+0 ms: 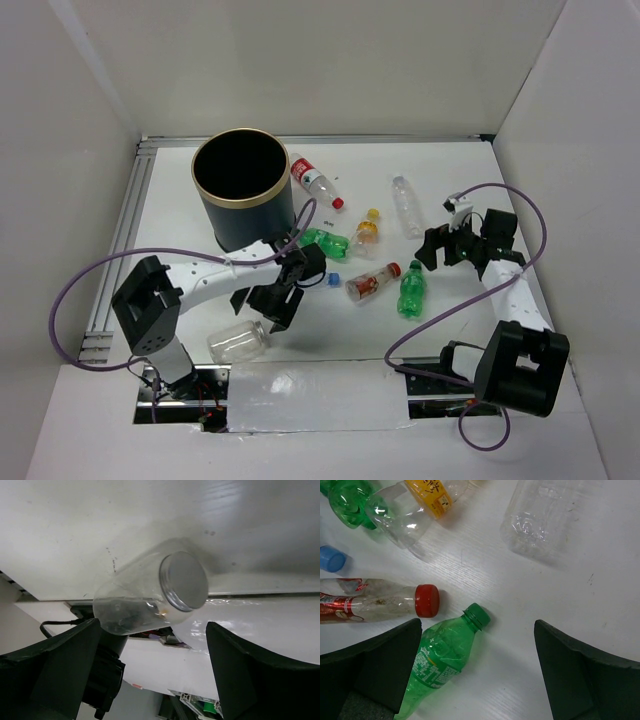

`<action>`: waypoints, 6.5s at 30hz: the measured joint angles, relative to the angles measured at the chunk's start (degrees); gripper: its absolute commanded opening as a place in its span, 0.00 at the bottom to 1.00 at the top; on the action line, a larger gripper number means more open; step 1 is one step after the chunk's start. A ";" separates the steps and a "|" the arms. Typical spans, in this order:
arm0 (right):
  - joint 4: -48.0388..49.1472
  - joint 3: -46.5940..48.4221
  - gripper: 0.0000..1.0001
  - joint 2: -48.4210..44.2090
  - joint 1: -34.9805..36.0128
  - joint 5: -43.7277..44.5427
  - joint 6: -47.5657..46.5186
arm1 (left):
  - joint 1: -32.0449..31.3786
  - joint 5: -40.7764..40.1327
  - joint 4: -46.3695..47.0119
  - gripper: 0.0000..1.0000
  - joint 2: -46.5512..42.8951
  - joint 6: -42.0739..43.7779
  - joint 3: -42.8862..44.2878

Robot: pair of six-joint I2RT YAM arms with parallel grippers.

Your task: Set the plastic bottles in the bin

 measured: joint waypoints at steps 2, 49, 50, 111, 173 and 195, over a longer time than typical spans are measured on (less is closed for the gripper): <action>0.00 -0.09 1.00 0.28 0.00 -0.48 -0.20 | 1.07 -0.72 -0.04 0.99 -0.28 -0.33 -1.44; -0.66 -0.24 0.84 0.37 -2.25 -5.55 -2.25 | 1.66 5.16 2.99 0.00 10.19 5.95 -8.94; -0.83 -0.24 0.81 0.37 -2.25 -5.75 -2.67 | 1.07 5.46 3.30 0.00 9.77 5.46 -6.86; -6.88 -1.64 0.27 12.52 34.34 -1.97 -54.75 | 27.71 -3.48 33.88 1.00 -24.79 11.80 18.21; -3.34 23.28 0.89 2.58 31.36 -1.70 -6.45 | 13.25 -12.98 97.94 0.00 -15.21 -74.49 -50.42; -2.56 25.22 0.91 27.17 17.14 -1.66 26.47 | 11.34 -16.55 79.14 0.00 -36.59 4.98 -6.73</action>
